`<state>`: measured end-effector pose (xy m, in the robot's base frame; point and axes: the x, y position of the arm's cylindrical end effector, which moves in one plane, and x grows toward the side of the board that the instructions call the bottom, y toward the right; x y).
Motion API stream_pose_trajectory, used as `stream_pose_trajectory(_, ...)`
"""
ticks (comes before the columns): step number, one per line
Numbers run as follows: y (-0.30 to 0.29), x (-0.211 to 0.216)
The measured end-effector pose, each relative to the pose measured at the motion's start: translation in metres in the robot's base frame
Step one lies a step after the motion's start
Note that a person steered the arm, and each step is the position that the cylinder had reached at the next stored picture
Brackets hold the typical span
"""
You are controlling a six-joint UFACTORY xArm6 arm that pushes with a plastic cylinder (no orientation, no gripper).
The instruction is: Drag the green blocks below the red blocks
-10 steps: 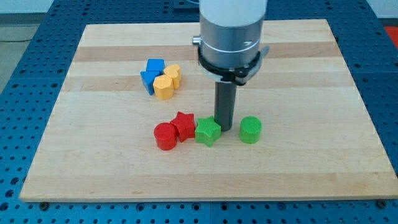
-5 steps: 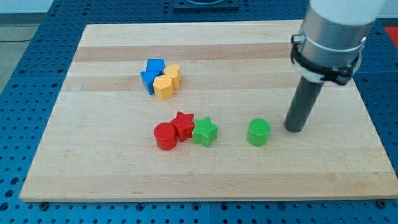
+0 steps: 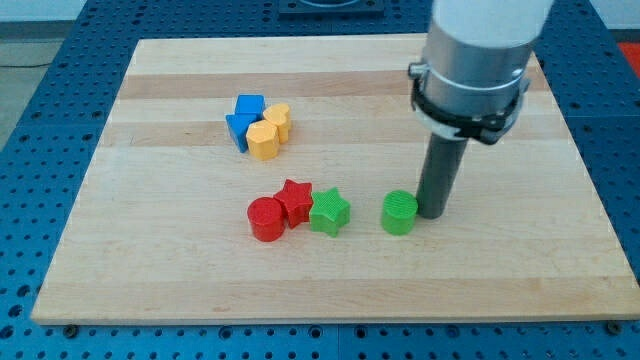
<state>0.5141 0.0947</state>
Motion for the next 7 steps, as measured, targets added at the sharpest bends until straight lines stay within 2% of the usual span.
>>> stream_pose_trajectory(3, -0.067, 0.018)
stream_pose_trajectory(5, -0.065, 0.052)
stream_pose_trajectory(7, -0.095, 0.06)
